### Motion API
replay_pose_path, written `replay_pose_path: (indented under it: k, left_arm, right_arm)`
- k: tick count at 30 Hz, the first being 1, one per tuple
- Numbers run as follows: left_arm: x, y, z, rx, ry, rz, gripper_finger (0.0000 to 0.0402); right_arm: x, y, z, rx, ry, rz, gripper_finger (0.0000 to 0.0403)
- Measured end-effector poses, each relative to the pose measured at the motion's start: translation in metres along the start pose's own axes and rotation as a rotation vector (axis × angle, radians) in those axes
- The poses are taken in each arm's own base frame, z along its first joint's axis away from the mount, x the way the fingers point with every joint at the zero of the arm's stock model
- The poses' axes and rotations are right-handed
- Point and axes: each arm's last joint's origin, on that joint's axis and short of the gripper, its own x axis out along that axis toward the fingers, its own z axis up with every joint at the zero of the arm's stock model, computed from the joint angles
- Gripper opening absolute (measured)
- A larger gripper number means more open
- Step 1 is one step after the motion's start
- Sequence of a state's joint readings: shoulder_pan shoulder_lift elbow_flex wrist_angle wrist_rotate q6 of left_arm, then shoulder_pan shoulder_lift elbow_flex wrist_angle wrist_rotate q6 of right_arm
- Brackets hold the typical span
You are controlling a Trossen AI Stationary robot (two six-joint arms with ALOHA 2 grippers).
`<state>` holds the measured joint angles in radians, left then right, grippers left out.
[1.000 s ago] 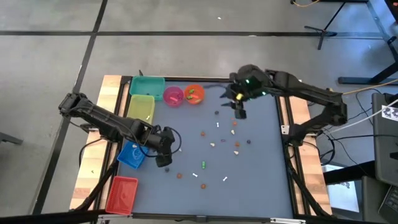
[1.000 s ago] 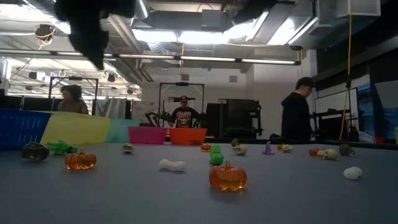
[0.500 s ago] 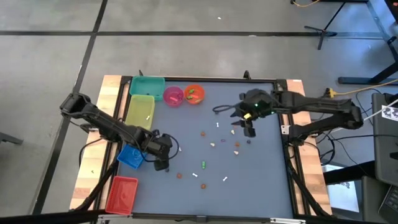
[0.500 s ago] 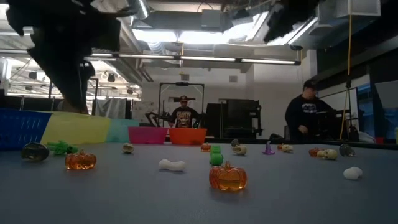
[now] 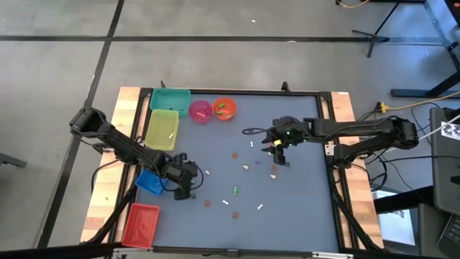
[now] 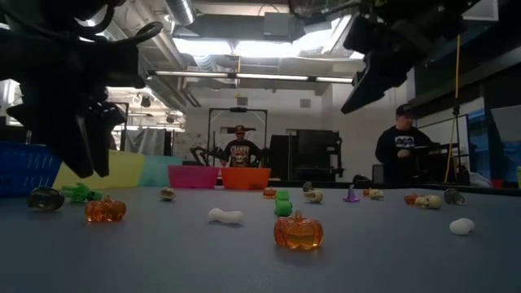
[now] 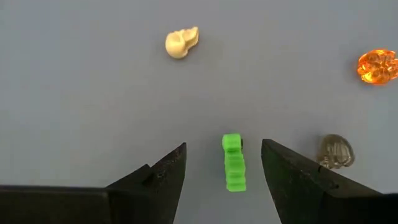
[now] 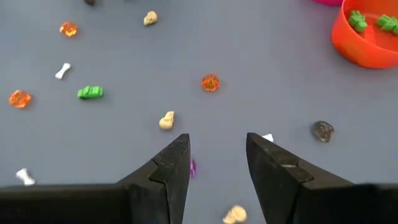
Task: Sort Halloween decoration
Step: Put the green skeleton toy into the orange bin
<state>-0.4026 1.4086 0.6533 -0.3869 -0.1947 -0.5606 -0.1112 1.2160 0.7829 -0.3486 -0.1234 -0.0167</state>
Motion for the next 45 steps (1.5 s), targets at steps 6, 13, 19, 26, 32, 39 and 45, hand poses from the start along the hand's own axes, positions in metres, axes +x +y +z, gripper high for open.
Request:
replay_pose_path:
  k: [6,13,19,26,32,39,45]
  left_arm:
    - [0.006,-0.002,-0.001,0.066,0.013,0.010,0.0192]
    - [0.020,-0.003,-0.005,0.091,0.064,0.027,0.0192]
    - [0.022,-0.003,-0.006,0.093,0.069,0.030,0.0187]
    - [0.022,-0.004,-0.006,0.092,0.081,0.010,0.0140]
    - [0.022,-0.004,-0.006,0.091,0.084,0.004,0.0101]
    - [0.022,-0.004,-0.006,0.090,0.094,-0.012,0.0068]
    - [0.022,-0.004,-0.006,0.089,0.098,-0.020,0.0043]
  right_arm:
    - [0.004,0.000,-0.008,0.047,0.023,0.000,0.0156]
    - [0.004,0.000,-0.007,0.048,0.012,0.000,0.0156]
    - [0.004,0.000,-0.007,0.048,0.012,0.000,0.0156]
    - [0.004,0.000,-0.007,0.048,0.011,0.000,0.0156]
    - [0.004,0.000,-0.007,0.048,0.010,0.000,0.0156]
    - [0.004,0.000,-0.007,0.048,0.010,0.000,0.0156]
    - [0.004,0.000,-0.007,0.048,0.010,0.000,0.0156]
